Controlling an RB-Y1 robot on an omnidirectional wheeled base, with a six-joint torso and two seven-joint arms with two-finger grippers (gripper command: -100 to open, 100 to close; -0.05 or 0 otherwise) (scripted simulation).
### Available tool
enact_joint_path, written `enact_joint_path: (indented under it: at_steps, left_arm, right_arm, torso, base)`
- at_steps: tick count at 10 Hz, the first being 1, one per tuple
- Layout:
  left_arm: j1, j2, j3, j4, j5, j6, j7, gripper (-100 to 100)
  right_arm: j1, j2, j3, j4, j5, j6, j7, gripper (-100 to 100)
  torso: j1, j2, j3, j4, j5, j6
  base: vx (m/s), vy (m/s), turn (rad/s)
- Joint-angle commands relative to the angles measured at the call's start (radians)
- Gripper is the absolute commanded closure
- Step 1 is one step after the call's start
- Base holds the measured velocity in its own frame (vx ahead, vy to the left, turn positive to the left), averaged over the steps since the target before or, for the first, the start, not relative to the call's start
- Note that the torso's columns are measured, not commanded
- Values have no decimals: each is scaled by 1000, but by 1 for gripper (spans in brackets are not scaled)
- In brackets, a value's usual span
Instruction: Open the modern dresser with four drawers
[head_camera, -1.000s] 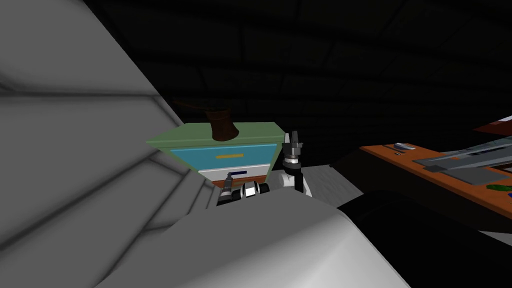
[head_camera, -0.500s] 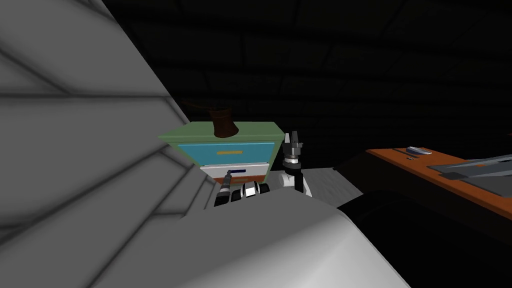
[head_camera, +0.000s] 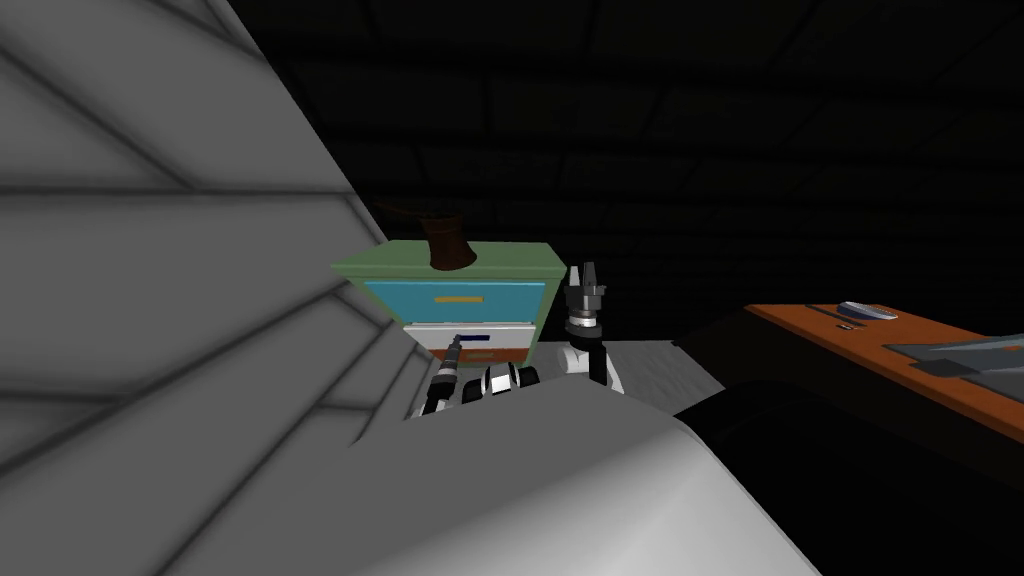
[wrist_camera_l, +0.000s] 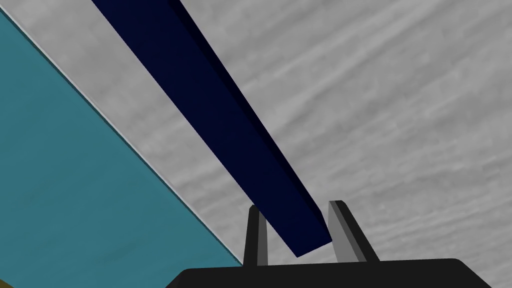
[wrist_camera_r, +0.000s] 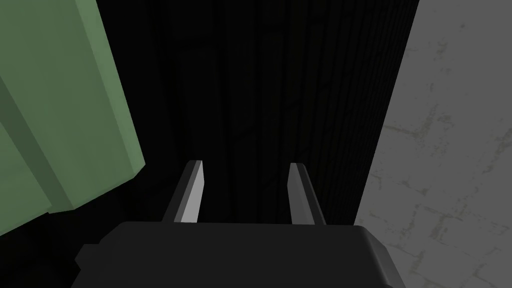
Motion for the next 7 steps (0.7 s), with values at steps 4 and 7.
enact_joint_path:
  at_steps: [4, 7]
  left_arm:
    - [-92, 27, 38, 63, -89, 27, 133, 100]
    - [-128, 39, 57, 85, -117, 33, 169, 100]
  right_arm:
    - [0, 0, 0, 0, 0, 0, 0, 0]
    - [0, 0, 0, 0, 0, 0, 0, 0]
  torso:
    - [0, 0, -1, 1, -1, 0]
    - [2, 1, 0, 1, -1, -1]
  base:
    - [-58, -52, 84]
    - [-43, -32, 61]
